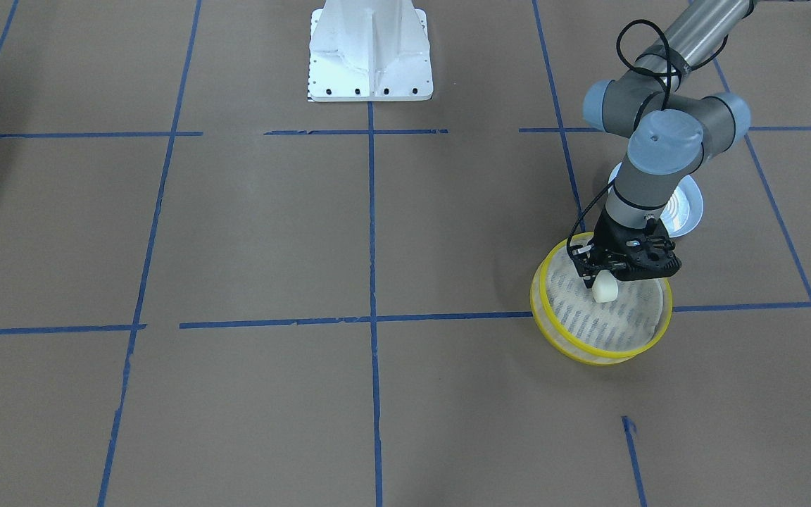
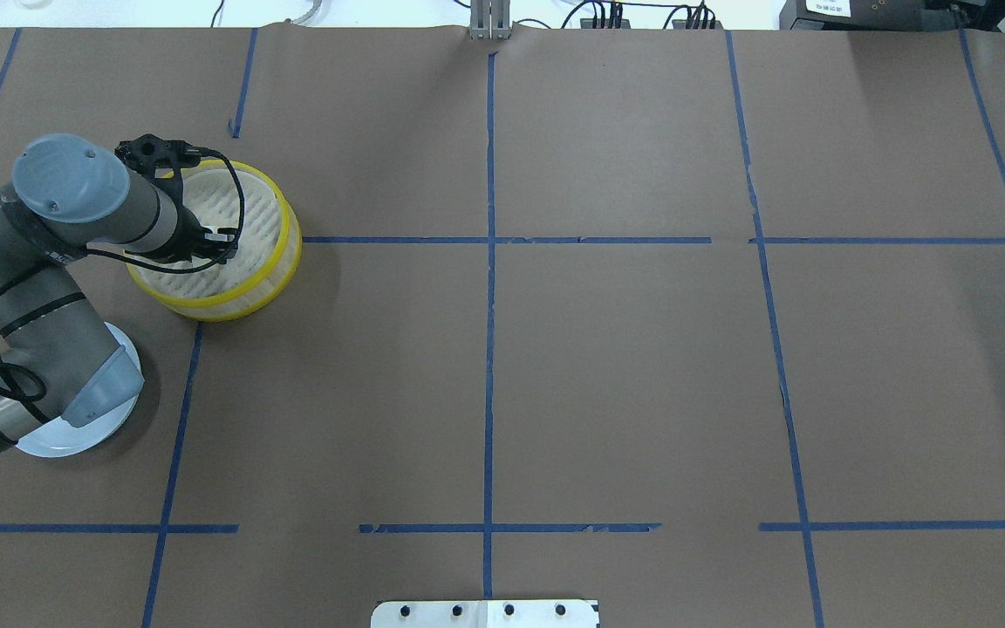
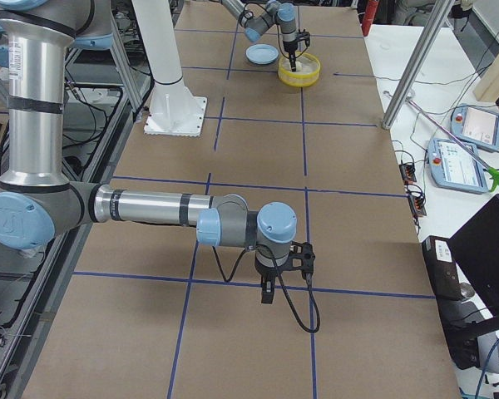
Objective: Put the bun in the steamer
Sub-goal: 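Carry the bun with the left gripper over the yellow steamer basket, then lower the bun into the steamer and open the left gripper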
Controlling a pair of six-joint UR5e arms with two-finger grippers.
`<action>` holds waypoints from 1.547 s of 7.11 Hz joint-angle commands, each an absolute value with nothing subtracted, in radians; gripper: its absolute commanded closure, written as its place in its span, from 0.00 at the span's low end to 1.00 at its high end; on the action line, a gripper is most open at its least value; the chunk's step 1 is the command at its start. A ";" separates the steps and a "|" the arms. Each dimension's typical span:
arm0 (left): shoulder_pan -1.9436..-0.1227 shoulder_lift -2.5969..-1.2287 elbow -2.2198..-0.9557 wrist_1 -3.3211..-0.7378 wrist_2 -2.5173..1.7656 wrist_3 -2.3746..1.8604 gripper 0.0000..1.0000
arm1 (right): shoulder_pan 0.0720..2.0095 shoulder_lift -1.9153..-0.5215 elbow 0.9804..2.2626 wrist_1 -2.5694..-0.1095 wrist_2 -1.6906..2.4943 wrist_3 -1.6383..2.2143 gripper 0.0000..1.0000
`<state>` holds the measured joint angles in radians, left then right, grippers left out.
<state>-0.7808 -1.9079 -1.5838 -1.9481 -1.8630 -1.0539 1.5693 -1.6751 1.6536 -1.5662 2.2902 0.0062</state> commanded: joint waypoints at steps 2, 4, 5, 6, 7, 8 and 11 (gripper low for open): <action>-0.781 -1.910 -1.594 -1.948 -1.864 -1.054 0.01 | 1.569 -1.675 1.654 -1.566 2.290 0.006 0.00; -0.799 -1.908 -1.632 -1.945 -1.870 -1.042 0.01 | 1.569 -1.675 1.654 -1.566 2.290 0.006 0.00; -0.814 -1.905 -1.672 -1.922 -1.874 -1.026 0.01 | 1.569 -1.675 1.654 -1.566 2.290 0.006 0.00; -0.831 -1.901 -1.746 -1.855 -1.875 -1.025 0.01 | 1.569 -1.675 1.654 -1.566 2.290 0.006 0.00; -0.842 -1.904 -1.794 -1.824 -1.873 -1.026 0.01 | 1.569 -1.675 1.654 -1.566 2.290 0.006 0.00; -0.857 -1.898 -1.822 -1.824 -1.875 -1.026 0.01 | 1.569 -1.675 1.654 -1.566 2.290 0.006 0.00; -0.990 -1.808 -1.899 -1.822 -1.960 -0.902 0.01 | 1.569 -1.675 1.654 -1.566 2.290 0.006 0.00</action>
